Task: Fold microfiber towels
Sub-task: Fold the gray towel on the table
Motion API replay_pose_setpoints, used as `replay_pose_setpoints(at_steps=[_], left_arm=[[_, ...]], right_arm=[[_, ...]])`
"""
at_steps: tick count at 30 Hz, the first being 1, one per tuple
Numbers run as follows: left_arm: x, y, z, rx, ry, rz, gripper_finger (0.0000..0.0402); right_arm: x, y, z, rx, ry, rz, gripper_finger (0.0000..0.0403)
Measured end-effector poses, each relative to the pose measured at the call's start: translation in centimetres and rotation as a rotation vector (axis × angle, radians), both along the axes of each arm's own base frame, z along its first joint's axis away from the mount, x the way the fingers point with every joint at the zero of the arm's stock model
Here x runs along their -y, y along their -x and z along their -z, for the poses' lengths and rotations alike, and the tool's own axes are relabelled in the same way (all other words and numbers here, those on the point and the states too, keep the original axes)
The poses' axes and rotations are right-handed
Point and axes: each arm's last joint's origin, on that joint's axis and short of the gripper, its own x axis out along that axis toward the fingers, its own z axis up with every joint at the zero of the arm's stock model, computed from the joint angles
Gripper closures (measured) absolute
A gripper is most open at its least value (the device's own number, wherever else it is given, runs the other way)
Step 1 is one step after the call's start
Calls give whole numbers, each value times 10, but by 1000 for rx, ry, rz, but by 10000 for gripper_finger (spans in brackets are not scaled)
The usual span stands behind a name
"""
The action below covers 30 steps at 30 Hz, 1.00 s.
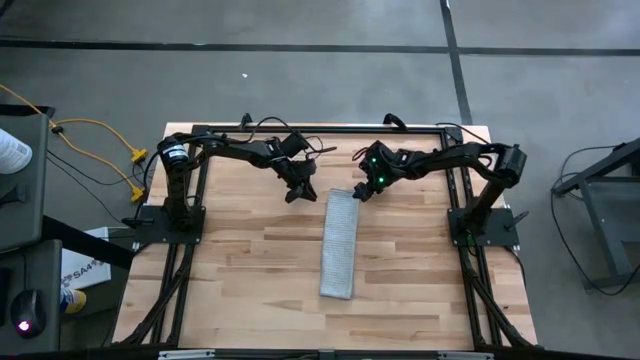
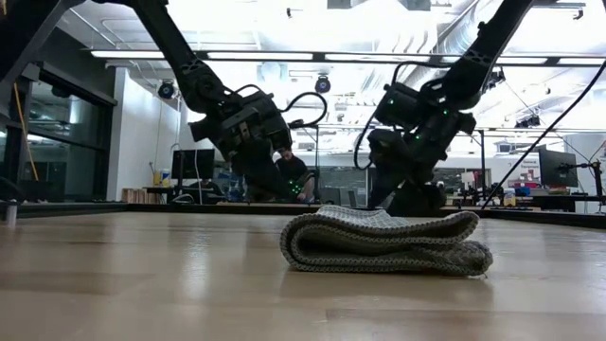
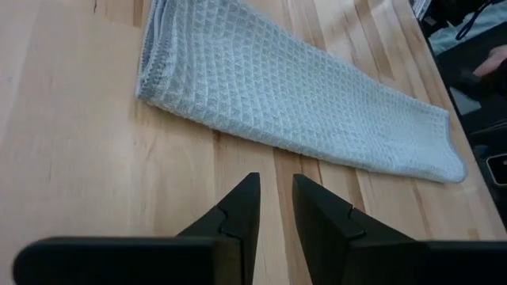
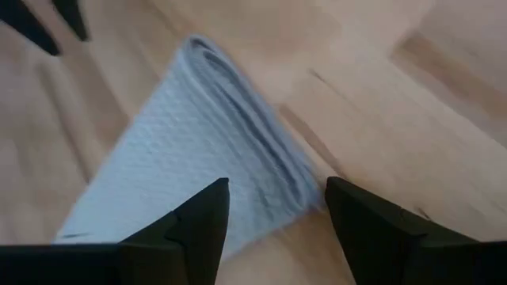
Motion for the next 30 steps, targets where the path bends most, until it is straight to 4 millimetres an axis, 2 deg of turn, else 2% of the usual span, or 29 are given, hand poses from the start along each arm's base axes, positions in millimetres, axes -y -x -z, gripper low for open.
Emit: replay_pose_setpoints(at_steps=[6,19,25,30], left_arm=[[0,0,0,-14,21,-13,325],[-2,-4,-4,41,5,-24,325],[-4,-8,-8,60,47,-76,325],[2,-11,-8,39,88,-88,325]], right_arm=[[2,-9,6,101,-58,-22,194],[1,-8,7,80,-66,-22,194],[1,-8,7,80,-68,-23,194],[1,-8,7,81,-67,-25,194]])
